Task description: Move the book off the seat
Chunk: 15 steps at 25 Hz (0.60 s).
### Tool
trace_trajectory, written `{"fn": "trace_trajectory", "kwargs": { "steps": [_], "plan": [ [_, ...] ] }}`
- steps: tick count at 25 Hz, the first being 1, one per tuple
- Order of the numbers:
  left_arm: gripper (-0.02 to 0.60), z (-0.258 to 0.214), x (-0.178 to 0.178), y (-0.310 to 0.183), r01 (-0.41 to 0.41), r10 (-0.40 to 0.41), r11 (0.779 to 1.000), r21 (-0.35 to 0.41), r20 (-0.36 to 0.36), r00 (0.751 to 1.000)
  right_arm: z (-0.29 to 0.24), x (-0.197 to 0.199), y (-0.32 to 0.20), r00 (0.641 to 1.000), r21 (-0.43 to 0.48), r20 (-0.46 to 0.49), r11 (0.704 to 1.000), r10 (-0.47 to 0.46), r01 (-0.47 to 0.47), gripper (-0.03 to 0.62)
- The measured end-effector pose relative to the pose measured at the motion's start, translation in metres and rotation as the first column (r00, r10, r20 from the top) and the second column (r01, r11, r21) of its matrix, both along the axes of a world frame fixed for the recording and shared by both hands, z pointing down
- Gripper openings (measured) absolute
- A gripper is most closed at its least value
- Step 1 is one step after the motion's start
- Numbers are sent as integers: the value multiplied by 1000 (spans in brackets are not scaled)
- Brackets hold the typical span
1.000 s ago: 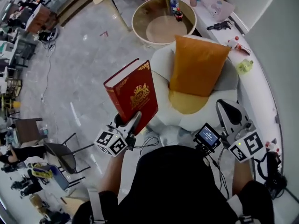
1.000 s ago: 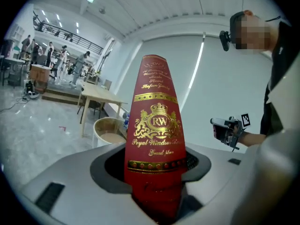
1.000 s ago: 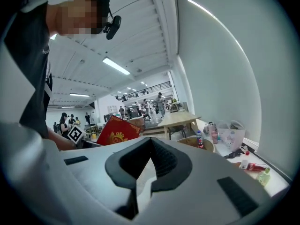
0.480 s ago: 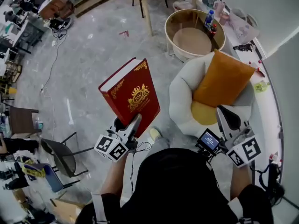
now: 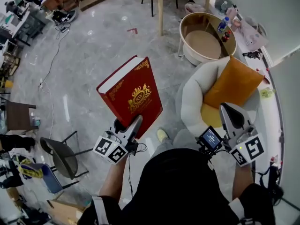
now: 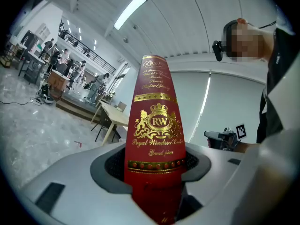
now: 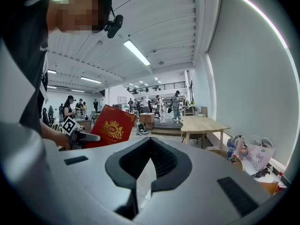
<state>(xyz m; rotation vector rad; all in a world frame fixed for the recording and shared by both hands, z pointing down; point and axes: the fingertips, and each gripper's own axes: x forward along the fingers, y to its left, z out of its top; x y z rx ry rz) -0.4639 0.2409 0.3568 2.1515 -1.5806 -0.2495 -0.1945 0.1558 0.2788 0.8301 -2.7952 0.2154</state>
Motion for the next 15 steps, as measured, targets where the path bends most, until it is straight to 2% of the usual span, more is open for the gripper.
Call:
{"fn": "trace_trajectory", "kwargs": {
  "steps": [8, 15],
  "plan": [
    [259, -8, -31, -3, 25, -24, 999, 37, -19, 1000, -4, -35, -15, 1000, 38, 16, 999, -9, 8, 11],
    [259, -10, -41, -47, -38, 38, 999, 36, 5, 999, -3, -50, -52, 998, 63, 52, 997, 35, -38, 11]
  ]
}}
